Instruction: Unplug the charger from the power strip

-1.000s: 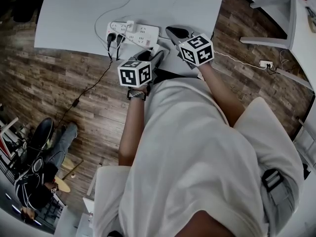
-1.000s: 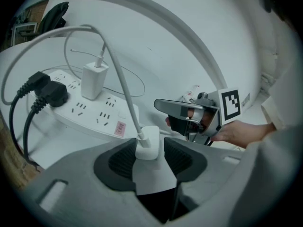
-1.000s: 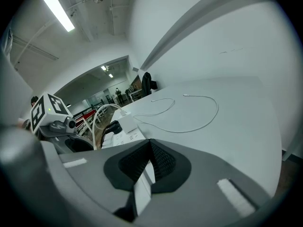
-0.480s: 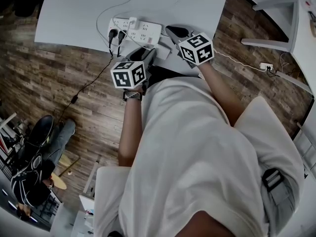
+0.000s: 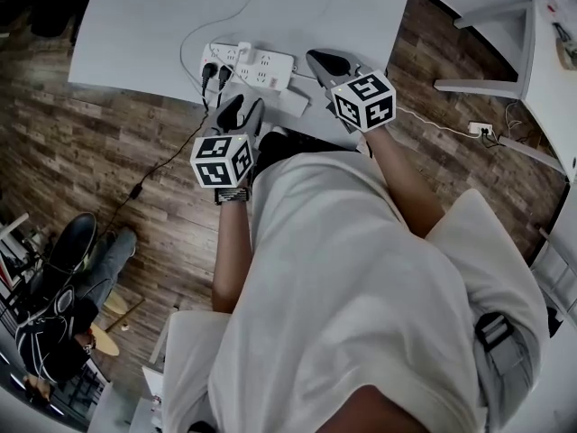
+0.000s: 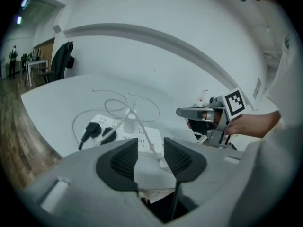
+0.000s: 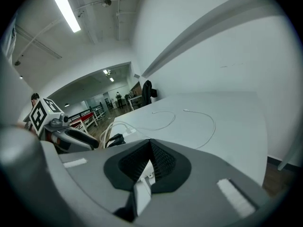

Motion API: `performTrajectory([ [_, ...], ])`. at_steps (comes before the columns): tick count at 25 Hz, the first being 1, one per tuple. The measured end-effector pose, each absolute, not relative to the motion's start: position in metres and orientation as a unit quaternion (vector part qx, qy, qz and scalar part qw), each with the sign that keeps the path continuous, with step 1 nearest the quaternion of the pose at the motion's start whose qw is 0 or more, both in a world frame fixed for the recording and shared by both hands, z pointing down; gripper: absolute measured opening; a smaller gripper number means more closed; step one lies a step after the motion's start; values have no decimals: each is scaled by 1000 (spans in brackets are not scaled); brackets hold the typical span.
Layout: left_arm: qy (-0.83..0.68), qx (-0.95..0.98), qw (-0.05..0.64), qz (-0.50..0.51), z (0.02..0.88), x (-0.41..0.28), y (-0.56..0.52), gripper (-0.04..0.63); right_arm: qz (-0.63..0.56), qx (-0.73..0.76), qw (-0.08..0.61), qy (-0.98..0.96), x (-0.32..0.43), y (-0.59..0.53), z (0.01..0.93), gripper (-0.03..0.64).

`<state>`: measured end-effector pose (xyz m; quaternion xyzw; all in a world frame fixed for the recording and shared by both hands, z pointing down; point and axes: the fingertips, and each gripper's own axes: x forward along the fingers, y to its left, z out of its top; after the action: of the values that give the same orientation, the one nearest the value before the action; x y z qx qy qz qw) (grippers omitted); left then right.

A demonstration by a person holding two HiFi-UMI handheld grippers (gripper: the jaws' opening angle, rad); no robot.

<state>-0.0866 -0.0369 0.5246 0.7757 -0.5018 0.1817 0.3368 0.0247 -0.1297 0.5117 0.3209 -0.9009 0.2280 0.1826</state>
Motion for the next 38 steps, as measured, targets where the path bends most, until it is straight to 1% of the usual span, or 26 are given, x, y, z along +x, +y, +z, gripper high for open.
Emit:
performTrajectory([
  [5,-531,789,246,185,473,-116,-61,75,183,347,146,-908,25,-148,448,2],
  [9,-539,800,201,173,436,-127,-84,25,151,366,111,-912,28,-164,397,2],
  [14,-533,821,142,146,383,-137,-106,6,111,385,67,-914,23,-170,333,2],
  [19,-526,835,79,142,334,-135,-141,5,80,395,17,-915,27,-184,284,2],
  [27,-544,829,-3,128,259,-157,-147,6,4,396,-29,-918,14,-176,209,2],
  [34,-554,824,-53,106,206,-156,-149,6,-43,388,-43,-920,7,-168,156,2],
  [38,-553,824,-66,104,197,-151,-147,6,-48,391,-28,-919,6,-166,154,0],
])
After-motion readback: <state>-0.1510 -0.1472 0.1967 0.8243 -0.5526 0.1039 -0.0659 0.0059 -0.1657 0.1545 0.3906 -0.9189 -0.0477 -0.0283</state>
